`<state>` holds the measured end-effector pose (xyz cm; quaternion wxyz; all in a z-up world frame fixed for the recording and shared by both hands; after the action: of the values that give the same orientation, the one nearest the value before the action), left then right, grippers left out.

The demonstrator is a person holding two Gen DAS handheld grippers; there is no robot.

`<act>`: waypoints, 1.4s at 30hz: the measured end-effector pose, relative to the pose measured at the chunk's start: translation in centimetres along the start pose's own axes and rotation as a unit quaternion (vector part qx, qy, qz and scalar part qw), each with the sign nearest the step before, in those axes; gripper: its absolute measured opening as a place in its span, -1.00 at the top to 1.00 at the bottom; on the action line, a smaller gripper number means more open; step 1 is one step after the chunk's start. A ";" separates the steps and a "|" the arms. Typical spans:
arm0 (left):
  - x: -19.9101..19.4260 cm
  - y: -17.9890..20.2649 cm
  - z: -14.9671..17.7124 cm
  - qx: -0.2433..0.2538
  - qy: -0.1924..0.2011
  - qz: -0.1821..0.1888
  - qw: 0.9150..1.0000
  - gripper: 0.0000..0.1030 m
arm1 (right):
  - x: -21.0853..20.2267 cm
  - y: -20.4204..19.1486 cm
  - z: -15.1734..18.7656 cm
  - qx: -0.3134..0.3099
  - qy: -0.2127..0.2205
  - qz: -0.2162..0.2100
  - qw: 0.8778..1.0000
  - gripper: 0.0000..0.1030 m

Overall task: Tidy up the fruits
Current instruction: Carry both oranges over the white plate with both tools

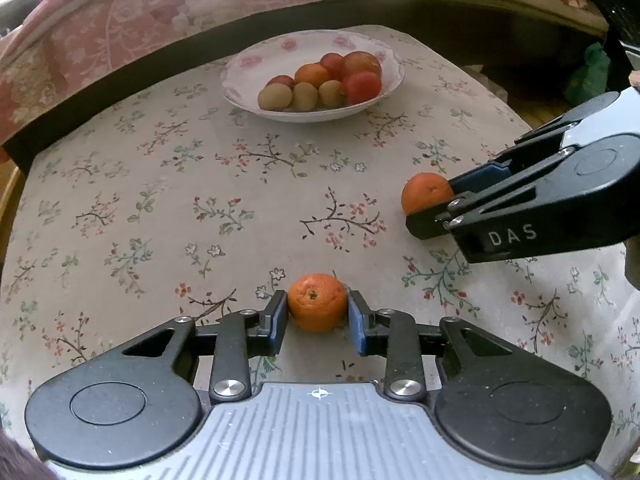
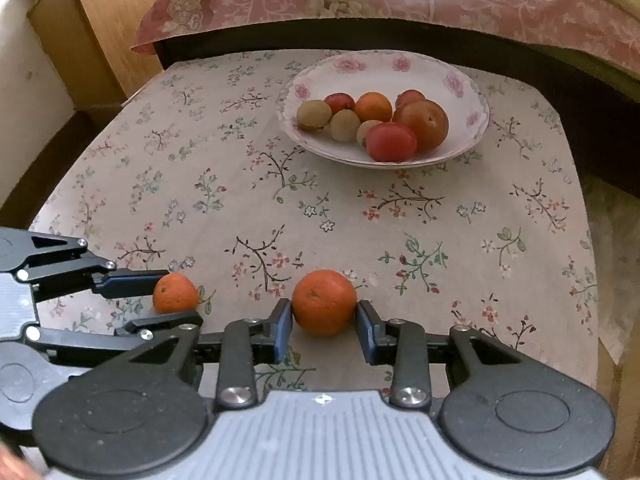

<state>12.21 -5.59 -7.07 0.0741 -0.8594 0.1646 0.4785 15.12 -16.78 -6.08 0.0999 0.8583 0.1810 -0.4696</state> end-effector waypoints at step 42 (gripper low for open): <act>0.8 0.4 -12.4 -0.028 0.087 -0.014 0.996 0.28 | -2.5 5.5 -7.5 0.060 0.081 0.043 0.994 0.34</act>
<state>22.38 -9.65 -1.18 0.0425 -0.9015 0.1452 0.4054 21.88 -19.83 0.11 0.0536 0.9049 0.1224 -0.4041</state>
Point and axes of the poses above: each gripper's, at about its wrist camera, not at the fingertips, and x roughly the way its jaws point, y to its right, z to its underside, the point moved 5 cm from there along x, roughly the way its jaws point, and after that the axes turned 13 degrees about -x, right-handed, at the moved point
